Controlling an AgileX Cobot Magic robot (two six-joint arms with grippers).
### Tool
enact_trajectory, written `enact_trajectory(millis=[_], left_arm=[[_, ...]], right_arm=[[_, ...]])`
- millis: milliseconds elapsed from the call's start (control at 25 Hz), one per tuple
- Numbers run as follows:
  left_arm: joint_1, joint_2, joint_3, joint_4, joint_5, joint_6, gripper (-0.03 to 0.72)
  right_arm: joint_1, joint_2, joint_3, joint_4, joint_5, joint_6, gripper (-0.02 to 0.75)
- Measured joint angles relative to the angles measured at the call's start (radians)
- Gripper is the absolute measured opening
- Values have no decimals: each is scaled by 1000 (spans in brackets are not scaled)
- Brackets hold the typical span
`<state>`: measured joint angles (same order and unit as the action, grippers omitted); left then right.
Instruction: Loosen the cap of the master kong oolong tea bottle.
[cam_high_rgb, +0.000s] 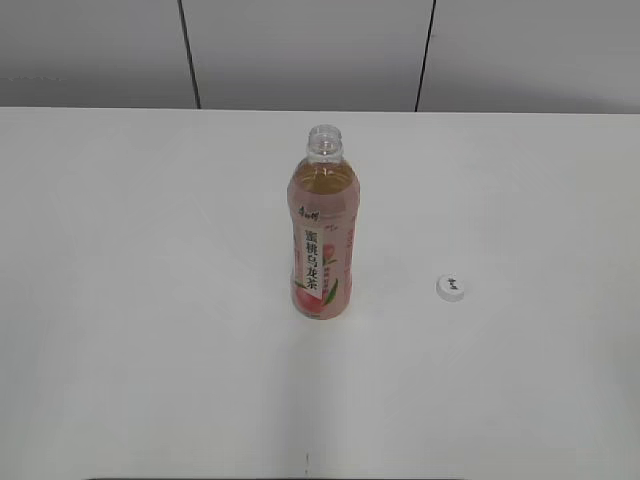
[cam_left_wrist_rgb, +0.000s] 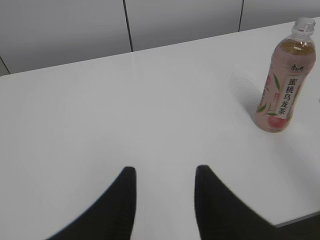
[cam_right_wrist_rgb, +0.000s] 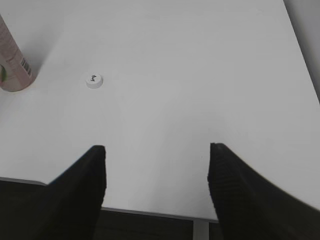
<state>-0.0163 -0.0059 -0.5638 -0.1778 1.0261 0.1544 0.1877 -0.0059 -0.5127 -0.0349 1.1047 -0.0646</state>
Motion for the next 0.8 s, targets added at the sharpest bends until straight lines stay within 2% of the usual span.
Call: enact_trajectory(millis=[240,320,440,560,800], left_arm=[[0,0,0,0,0,0,245],[10,0,0,0,-1,0,245],[48,0,0,-1,0,0,244],[71,0,0,-1,0,0,243],[38,0,0,0,0,0,243]], right_arm=[[-6,0,0,0,-1,1,484],[-39,-1,0,-1,-3,1,484],[-149,-1,0,-2,-6,1,484],[-224,-1,0,-2,-6,1,484],[-244,-1,0,-2,-7,1,484]])
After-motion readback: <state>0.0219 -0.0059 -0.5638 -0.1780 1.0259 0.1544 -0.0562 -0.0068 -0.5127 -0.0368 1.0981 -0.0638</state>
